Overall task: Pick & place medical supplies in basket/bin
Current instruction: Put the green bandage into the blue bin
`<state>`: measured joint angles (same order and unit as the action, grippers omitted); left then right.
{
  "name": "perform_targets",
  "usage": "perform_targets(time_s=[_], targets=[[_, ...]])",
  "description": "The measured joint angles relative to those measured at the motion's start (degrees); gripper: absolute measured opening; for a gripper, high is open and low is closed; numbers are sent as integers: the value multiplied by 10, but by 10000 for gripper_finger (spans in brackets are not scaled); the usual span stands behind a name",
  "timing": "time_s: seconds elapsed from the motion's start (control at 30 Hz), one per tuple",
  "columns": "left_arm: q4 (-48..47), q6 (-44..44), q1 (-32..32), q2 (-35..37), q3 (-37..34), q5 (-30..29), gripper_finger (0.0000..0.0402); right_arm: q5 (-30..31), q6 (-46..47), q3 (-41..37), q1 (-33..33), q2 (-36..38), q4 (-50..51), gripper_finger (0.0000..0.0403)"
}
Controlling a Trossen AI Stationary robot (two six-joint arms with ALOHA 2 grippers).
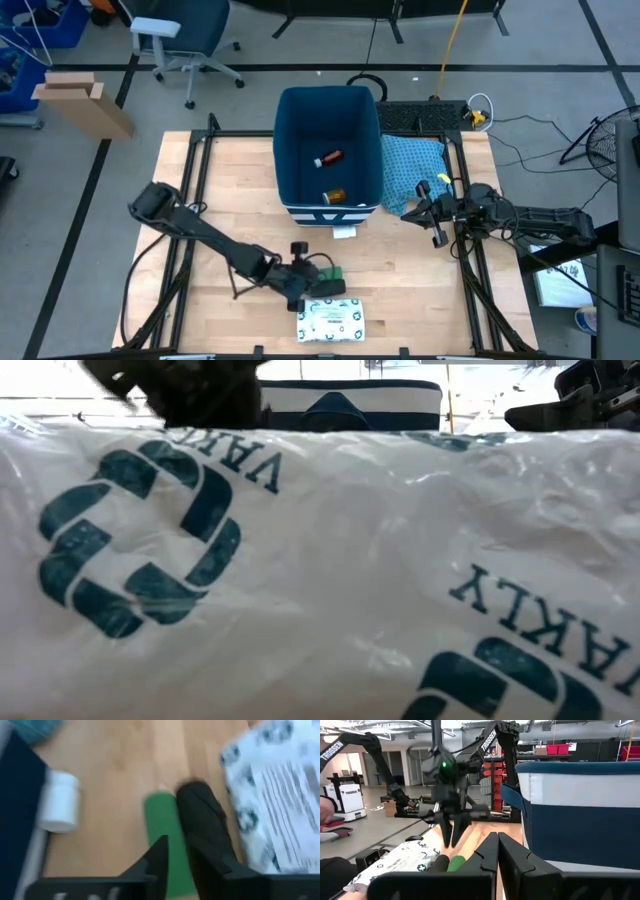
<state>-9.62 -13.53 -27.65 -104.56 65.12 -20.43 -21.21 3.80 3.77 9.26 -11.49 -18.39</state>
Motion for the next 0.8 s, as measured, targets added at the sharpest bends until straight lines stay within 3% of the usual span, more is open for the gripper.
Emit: perform_targets(time_s=[0.13, 0.27, 0.37, 0.8], targets=[[1, 2, 6, -5, 0, 53, 162, 0, 3, 0, 0, -1, -3, 0], [-17, 19, 10, -5, 0, 29, 230, 0, 3, 0, 0, -2, -2, 0], [-23, 34, 13, -5, 0, 8, 260, 0, 9, 0, 0, -2, -3, 0], [-29, 35, 42, -25, 0, 42, 273, 0, 10, 0, 0, -2, -6, 0]])
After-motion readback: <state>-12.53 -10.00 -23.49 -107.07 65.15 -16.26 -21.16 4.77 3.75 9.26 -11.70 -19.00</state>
